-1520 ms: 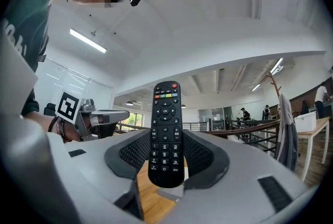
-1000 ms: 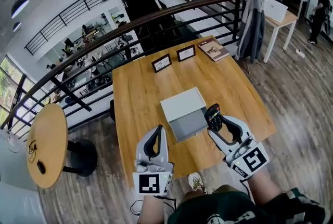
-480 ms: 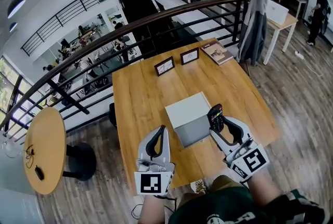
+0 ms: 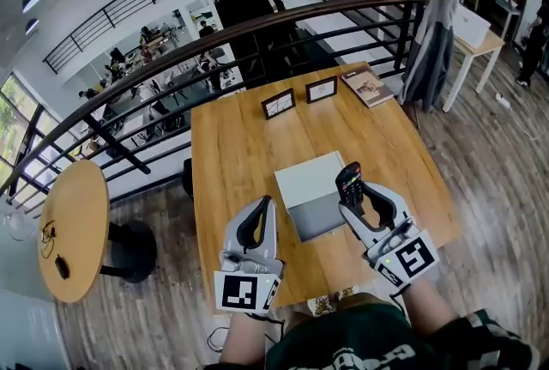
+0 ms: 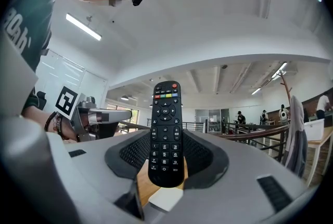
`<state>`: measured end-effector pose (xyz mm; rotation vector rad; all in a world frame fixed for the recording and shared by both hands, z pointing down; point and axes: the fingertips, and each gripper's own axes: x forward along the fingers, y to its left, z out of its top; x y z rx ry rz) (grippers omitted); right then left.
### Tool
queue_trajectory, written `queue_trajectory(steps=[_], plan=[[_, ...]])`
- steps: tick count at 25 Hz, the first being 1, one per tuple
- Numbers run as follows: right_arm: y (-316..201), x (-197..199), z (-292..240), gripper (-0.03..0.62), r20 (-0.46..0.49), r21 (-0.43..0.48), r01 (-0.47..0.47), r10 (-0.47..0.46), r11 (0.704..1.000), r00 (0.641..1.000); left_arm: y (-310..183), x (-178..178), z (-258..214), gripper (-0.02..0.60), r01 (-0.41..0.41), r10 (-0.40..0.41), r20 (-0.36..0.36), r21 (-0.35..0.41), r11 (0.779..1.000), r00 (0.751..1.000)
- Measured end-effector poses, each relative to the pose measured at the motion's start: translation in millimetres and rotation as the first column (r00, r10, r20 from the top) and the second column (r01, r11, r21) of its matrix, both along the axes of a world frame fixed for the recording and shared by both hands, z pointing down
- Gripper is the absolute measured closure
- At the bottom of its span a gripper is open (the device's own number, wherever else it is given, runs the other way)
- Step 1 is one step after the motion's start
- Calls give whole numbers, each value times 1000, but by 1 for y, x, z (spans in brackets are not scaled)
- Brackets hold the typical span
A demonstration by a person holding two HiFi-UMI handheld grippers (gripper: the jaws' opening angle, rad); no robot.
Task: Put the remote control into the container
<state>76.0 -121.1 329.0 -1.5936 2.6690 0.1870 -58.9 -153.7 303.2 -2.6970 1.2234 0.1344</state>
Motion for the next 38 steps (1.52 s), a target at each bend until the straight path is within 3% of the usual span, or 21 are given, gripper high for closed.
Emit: queue_trajectory(steps=[20,27,33,35,38], plan=[[-43,-10,22,395,-126,-53,135,-141,989,982,-31,11,21,583,85,-83,24,-57,995,996],[-54,-21,69,395,-269,-166,205,-244,965,932,-37,14,31,583,93,-92,27,-66,993,995],[-73,-21,135,395,-381,-333,206,-331,920,863,-40,17,37,583,105,-103,32,-67,992,994],[-78,-19,165,395,-421,-425,179,-368,888,829,-41,16,39,583,113,-111,28,-68,991,993],[-79,-16,209,395,-458,-564,127,-437,816,775,-42,13,42,583,129,-128,22,-74,989,992]])
